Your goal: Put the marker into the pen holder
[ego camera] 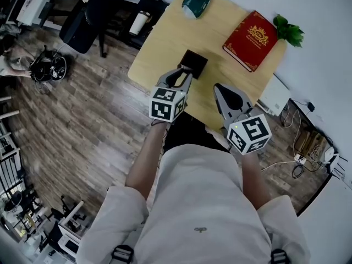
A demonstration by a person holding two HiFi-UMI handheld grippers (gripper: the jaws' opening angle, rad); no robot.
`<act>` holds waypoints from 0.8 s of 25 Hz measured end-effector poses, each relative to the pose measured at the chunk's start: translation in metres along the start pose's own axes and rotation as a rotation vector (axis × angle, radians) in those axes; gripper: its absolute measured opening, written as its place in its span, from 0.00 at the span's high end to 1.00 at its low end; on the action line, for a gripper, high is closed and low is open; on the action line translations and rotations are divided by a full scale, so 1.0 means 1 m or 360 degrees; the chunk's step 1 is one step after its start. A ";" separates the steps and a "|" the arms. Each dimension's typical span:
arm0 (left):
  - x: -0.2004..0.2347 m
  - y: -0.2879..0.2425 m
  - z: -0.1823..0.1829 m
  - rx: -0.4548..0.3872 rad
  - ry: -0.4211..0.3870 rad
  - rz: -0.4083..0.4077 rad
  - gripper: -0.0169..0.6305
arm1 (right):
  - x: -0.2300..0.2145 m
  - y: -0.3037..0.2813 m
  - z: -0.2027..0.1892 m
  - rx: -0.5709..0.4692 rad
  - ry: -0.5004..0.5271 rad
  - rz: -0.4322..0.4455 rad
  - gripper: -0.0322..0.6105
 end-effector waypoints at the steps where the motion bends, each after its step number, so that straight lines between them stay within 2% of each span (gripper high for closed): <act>1: -0.001 0.003 0.000 -0.0002 0.0001 0.0007 0.83 | 0.001 0.001 0.000 -0.0002 0.0002 0.0010 0.95; 11: -0.019 0.043 0.005 -0.0076 0.0020 0.0071 0.83 | 0.017 0.006 0.003 -0.0026 0.0029 0.0101 0.95; 20: -0.025 0.077 0.012 -0.0144 0.0030 0.0004 0.83 | 0.036 0.006 0.001 -0.0055 0.0039 0.0056 0.95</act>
Point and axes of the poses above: the fingertips, and each gripper's own axes: y backward along the fingers, x to its left, z out of its top, the point moved 2 cm from there along y, backward along the fingers, and after that the axes turned 9 degrees about -x, right-handed, at the moved point
